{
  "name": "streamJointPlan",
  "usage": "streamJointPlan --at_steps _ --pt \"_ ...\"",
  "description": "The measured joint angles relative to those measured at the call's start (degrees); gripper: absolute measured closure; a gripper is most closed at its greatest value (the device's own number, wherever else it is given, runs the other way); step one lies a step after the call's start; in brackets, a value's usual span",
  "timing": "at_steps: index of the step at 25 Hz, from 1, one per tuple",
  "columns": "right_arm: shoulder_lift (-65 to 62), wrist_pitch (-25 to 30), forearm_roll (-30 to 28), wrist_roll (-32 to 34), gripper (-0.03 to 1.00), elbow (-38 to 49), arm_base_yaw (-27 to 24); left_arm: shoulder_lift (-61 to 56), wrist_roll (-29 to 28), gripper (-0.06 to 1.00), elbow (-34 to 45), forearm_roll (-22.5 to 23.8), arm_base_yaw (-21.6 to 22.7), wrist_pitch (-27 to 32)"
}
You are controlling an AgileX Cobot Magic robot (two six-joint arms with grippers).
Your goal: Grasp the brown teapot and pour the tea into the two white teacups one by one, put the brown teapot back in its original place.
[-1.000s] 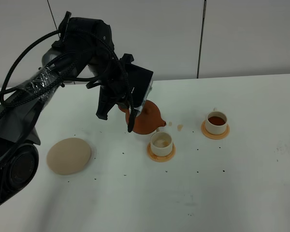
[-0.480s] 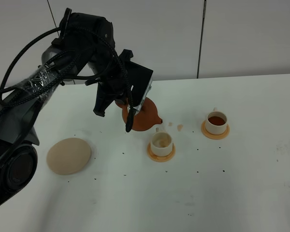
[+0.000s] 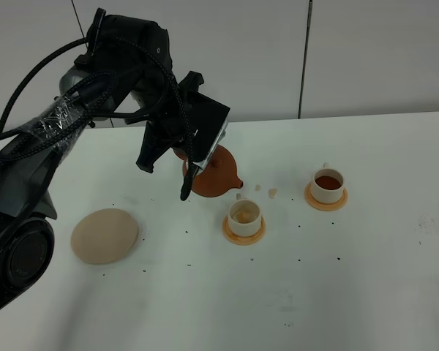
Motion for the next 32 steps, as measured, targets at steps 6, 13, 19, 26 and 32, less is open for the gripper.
streamJointPlan --at_steps 6,13,19,26,32 --pt "0.0 0.0 0.0 0.0 0.73 0.0 0.0 0.0 2.29 0.77 0.0 0.0 0.0 0.0" --pt "0.0 0.0 0.0 0.0 0.73 0.0 0.0 0.0 3.84 0.77 0.0 1.54 -0.39 0.0" --pt "0.0 0.0 0.01 0.0 0.73 0.0 0.0 0.0 4.22 0.77 0.0 3.5 -1.73 0.0" --pt "0.0 0.0 0.06 0.0 0.73 0.0 0.0 -0.05 4.36 0.77 0.0 5.73 -3.53 0.0" --pt "0.0 0.0 0.06 0.0 0.73 0.0 0.0 -0.05 4.19 0.77 0.0 6.53 -3.95 0.0"
